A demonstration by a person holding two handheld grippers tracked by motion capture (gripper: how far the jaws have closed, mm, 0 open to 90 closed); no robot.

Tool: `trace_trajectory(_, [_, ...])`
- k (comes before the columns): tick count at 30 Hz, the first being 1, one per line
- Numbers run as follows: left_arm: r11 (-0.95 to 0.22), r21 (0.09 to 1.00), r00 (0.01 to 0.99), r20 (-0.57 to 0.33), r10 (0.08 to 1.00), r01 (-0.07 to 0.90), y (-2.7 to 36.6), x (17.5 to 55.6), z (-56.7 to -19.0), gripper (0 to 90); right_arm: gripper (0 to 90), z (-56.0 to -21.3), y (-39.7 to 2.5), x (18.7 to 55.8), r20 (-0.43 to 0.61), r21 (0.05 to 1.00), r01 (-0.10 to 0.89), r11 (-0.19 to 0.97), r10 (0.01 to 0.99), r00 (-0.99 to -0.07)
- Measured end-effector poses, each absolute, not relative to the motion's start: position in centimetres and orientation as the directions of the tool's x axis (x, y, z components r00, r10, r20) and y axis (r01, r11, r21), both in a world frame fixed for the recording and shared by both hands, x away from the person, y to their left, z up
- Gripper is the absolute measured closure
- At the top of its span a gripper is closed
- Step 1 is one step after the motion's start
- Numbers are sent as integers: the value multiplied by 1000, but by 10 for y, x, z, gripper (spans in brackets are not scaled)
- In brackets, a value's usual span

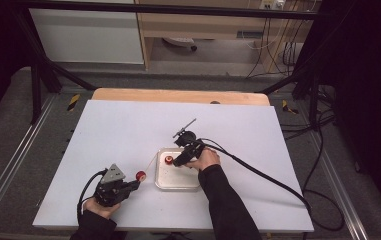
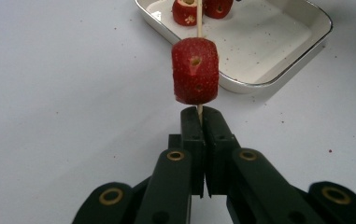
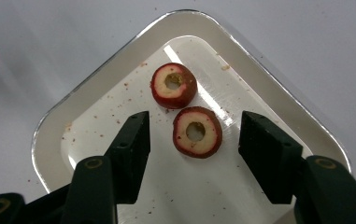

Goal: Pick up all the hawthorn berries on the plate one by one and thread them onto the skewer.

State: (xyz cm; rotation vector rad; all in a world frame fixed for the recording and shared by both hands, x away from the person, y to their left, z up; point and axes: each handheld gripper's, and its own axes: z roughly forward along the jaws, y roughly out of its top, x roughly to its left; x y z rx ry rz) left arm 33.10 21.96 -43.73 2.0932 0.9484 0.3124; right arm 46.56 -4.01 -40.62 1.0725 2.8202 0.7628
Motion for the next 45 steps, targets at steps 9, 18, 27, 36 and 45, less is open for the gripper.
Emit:
trace_trajectory(9, [-404,751,689,-91,719,522,219,331,-438,882,534,-416,-37,476,173,409,643,647,638,-751])
trace_trajectory(18, [-410,750,692,-87,717,519,218,331,-438,882,605,-418,-37,477,194,404,643,651,625,-756])
trace_trajectory(27, [-411,752,692,-82,717,515,218,330,-437,882,616,-413,-39,475,207,416,652,634,632,-747])
trace_trajectory(36, [-414,761,693,-64,719,500,216,327,-436,882,618,-388,-49,455,241,526,640,560,623,-744])
trace_trajectory(45, [-397,774,685,-63,726,492,215,325,-434,881,620,-384,-70,436,324,668,632,393,611,-722])
